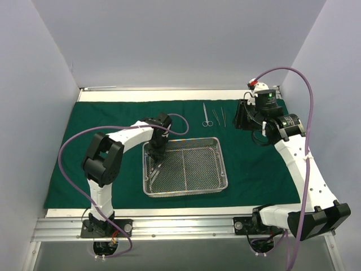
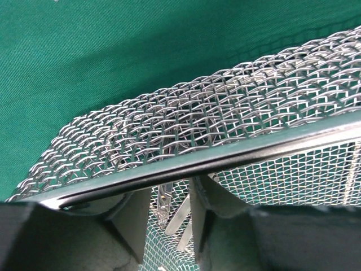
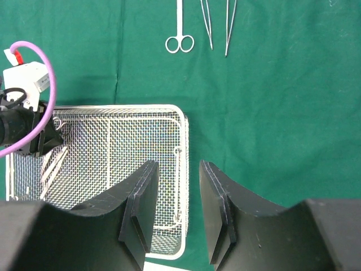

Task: Open and lay out the surgical kit
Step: Pick up the medical item from the container, then place the medical item in the surgical kit.

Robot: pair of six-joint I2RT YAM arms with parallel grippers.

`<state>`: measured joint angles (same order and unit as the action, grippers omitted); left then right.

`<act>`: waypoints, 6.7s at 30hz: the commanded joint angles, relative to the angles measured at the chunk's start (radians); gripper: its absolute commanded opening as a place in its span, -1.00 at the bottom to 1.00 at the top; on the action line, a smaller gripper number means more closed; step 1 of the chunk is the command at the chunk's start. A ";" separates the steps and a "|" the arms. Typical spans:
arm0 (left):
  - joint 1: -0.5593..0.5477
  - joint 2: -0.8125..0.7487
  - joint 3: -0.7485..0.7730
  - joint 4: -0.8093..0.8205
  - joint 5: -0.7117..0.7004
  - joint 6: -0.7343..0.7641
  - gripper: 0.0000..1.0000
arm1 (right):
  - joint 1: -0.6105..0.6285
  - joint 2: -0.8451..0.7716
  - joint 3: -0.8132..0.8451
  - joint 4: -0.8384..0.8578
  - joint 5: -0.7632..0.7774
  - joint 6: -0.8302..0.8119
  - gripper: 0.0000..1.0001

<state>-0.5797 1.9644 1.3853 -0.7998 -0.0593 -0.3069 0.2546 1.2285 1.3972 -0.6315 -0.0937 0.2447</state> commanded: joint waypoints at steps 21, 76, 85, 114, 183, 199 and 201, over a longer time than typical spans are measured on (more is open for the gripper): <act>-0.005 0.013 -0.028 0.008 -0.002 -0.029 -0.95 | 0.014 -0.017 0.039 0.004 0.028 -0.030 -0.30; -0.149 -0.332 0.550 -0.279 0.219 -0.247 -0.95 | 0.242 0.335 0.206 0.145 -0.633 0.418 -0.22; -0.155 -0.314 0.593 -0.292 0.230 -0.235 -0.95 | 0.247 0.364 0.212 0.177 -0.681 0.424 -1.00; -0.160 -0.621 0.164 -0.041 0.369 -0.327 -0.95 | 0.224 0.206 0.134 0.438 -0.718 0.669 -1.00; 0.115 -1.050 -0.264 0.895 1.081 -2.020 -0.95 | 0.858 -0.063 -0.152 0.929 -0.158 -1.368 -0.09; 0.115 -1.062 -0.278 0.879 1.069 -2.032 -0.95 | 0.851 -0.090 -0.150 0.966 -0.150 -1.358 -0.16; 0.115 -1.056 -0.273 0.880 1.076 -2.029 -0.95 | 0.851 -0.084 -0.152 0.971 -0.149 -1.357 -0.17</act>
<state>-0.4610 0.9134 1.0760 0.0555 0.9993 -2.0048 1.1076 1.1675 1.2156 0.2516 -0.2287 -1.1233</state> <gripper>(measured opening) 0.108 0.422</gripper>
